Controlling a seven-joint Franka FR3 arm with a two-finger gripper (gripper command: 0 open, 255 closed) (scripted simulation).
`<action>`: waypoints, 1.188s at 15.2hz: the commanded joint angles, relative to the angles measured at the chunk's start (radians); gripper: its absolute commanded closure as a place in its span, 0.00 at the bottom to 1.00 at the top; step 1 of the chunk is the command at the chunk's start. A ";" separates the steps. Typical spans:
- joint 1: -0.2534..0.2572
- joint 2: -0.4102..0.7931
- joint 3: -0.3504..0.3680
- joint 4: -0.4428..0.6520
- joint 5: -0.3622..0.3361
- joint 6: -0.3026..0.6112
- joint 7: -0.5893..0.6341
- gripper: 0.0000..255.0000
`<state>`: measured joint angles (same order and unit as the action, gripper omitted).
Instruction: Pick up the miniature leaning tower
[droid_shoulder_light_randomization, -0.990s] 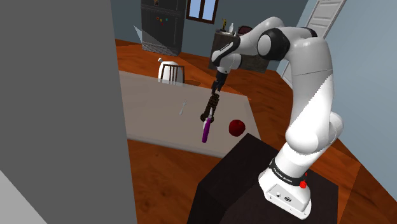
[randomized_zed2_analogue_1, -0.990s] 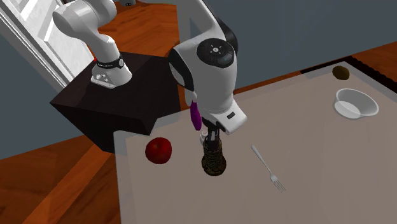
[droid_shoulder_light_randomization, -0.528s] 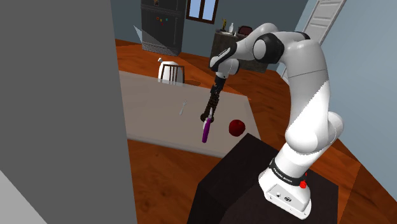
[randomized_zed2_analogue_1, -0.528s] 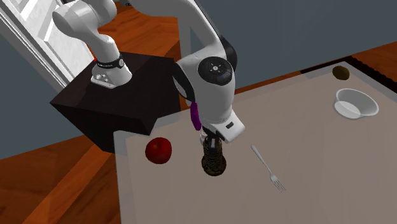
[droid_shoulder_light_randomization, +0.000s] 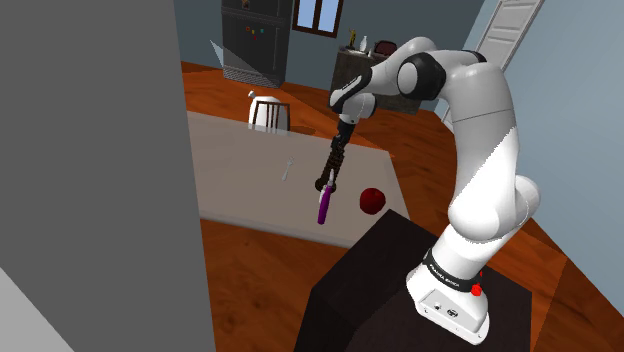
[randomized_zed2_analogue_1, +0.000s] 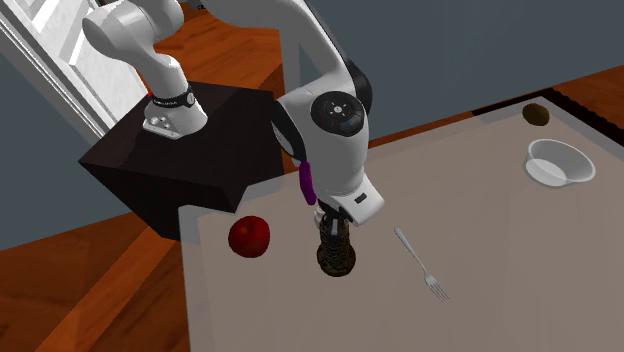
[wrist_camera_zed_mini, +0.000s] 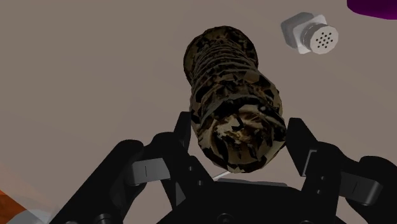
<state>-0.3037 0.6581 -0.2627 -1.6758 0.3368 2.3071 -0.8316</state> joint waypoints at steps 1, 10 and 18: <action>0.000 0.001 0.000 -0.001 0.000 0.000 0.000 1.00; 0.008 -0.048 -0.014 0.006 -0.019 -0.054 0.015 1.00; 0.017 -0.108 -0.030 0.024 -0.044 -0.130 0.036 1.00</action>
<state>-0.2886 0.5587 -0.2906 -1.6526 0.2955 2.1849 -0.7988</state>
